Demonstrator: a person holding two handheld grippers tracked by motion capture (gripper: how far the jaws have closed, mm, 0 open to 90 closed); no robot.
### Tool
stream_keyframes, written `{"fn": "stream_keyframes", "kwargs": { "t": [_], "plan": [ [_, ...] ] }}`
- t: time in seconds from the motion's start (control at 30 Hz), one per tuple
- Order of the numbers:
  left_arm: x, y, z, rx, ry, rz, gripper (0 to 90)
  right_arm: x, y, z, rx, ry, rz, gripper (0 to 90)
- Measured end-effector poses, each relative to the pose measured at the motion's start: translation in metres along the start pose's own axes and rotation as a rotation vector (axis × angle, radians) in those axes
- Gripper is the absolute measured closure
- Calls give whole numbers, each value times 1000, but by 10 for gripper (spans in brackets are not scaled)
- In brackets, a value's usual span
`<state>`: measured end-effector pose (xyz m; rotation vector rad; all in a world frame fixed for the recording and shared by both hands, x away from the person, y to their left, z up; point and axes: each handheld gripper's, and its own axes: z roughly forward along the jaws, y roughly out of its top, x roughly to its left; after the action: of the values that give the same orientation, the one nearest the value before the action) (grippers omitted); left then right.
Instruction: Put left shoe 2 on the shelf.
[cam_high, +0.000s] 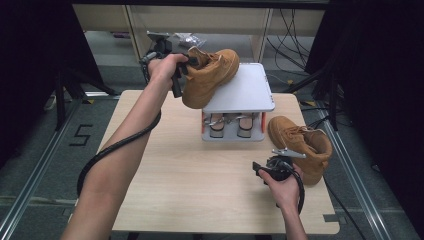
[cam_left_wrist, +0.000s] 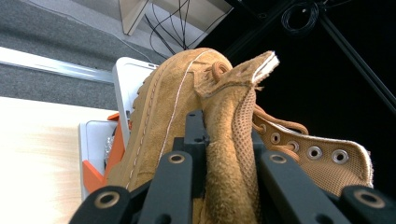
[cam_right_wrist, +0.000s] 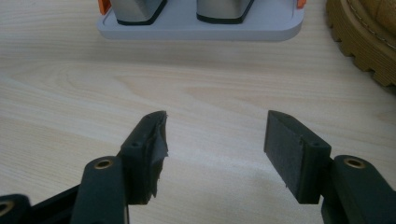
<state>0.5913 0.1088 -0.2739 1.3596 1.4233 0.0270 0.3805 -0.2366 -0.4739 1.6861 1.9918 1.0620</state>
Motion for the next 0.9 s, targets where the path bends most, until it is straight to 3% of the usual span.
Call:
{"fn": "stream_keyframes", "kwargs": {
  "t": [0.3, 0.33, 0.37, 0.53, 0.6, 0.63, 0.73, 0.77, 0.9],
  "plan": [
    [-1, -2, 7, 3, 7, 14, 750, -1, 0, 0, -1, 14, -2, 399],
    [-1, -2, 8, -2, 11, 19, 742, 1, 0, -1, 6, 17, 21, 399],
    [-1, -1, 9, -2, 10, 26, 735, -1, 0, 0, -1, 19, 0, 399],
    [2, 0, 9, -16, 3, 18, 686, -2, 0, 0, -4, 12, -11, 398],
    [4, 0, 9, -26, -7, 24, 652, 1, -1, 0, 14, 9, 15, 396],
    [3, 0, 8, -31, -8, 22, 625, -1, -1, 1, 4, -3, -21, 396],
    [2, 0, 7, -33, -17, 22, 559, 0, -1, 2, 1, -5, -33, 395],
    [0, 0, 5, -38, -23, 43, 511, 3, -1, 2, 15, 6, 3, 394],
    [-3, 0, 2, -41, -29, 86, 456, 1, -1, 2, 12, 0, -23, 393]
  ]
}}
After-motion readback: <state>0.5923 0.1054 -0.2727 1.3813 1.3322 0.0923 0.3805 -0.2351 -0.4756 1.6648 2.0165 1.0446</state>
